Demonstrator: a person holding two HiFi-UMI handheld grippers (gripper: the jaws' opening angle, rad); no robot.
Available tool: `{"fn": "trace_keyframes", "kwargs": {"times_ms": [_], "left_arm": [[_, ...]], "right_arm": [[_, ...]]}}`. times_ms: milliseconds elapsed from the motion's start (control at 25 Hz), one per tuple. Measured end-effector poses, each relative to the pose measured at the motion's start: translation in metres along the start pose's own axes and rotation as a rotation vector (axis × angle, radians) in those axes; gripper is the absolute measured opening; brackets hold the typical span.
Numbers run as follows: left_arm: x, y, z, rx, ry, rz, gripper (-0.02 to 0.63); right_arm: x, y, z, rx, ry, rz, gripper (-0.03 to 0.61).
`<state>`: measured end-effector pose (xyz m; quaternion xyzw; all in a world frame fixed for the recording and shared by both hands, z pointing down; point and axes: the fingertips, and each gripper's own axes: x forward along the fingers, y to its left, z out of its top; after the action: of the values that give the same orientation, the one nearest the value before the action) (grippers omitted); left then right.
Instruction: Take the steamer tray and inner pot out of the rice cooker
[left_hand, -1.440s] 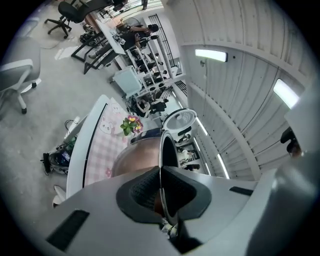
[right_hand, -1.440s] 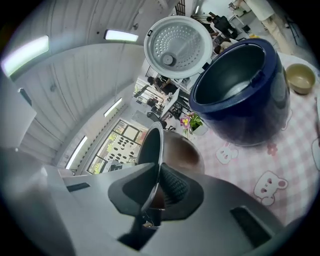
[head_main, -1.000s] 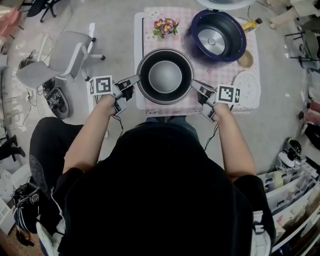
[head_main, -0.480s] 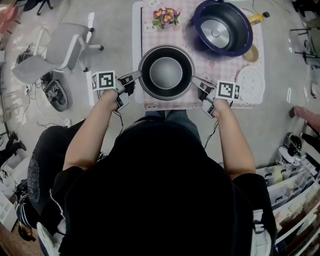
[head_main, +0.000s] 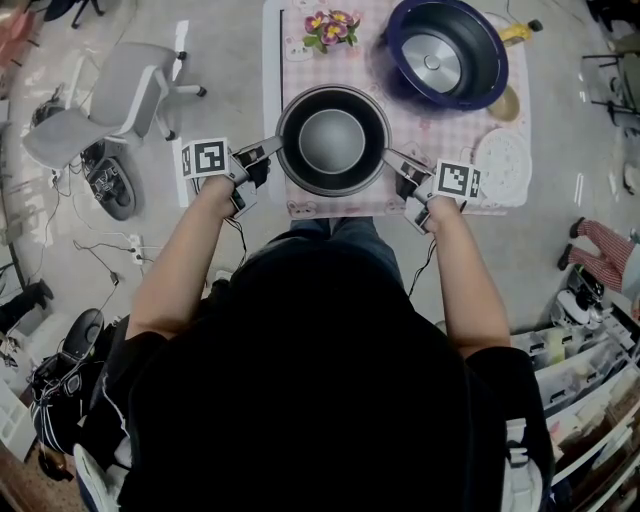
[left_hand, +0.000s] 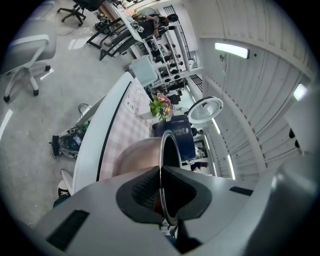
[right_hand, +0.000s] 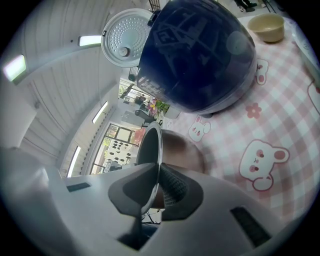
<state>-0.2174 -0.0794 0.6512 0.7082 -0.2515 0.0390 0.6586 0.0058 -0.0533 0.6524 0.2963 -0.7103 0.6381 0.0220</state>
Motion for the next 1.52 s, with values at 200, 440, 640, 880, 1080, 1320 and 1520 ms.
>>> {"fn": "trace_keyframes", "kwargs": {"times_ms": [200, 440, 640, 880, 1080, 1320, 1520], "left_arm": [[0.001, 0.000, 0.000, 0.022, 0.014, -0.008, 0.041], [0.000, -0.001, 0.005, 0.069, 0.023, 0.013, 0.067], [-0.009, -0.004, 0.023, 0.106, -0.005, 0.031, 0.086], [-0.010, -0.024, 0.047, 0.241, -0.032, 0.071, 0.091], [-0.001, -0.051, 0.064, 0.332, -0.068, 0.046, 0.091], [0.014, -0.091, 0.078, 0.493, -0.064, 0.053, 0.091], [0.029, -0.133, 0.077, 0.664, -0.057, 0.020, 0.091]], "right_arm": [[0.001, -0.001, -0.001, -0.004, 0.005, 0.006, 0.038], [-0.001, -0.004, 0.000, -0.071, 0.018, -0.074, 0.074], [-0.005, -0.008, 0.002, -0.105, 0.027, -0.141, 0.111], [-0.019, -0.013, 0.020, -0.187, 0.003, -0.246, 0.153], [-0.035, 0.001, 0.039, -0.311, -0.025, -0.309, 0.152], [-0.055, 0.041, 0.070, -0.443, -0.096, -0.345, 0.150], [-0.070, 0.069, 0.090, -0.518, -0.171, -0.361, 0.146]]}}
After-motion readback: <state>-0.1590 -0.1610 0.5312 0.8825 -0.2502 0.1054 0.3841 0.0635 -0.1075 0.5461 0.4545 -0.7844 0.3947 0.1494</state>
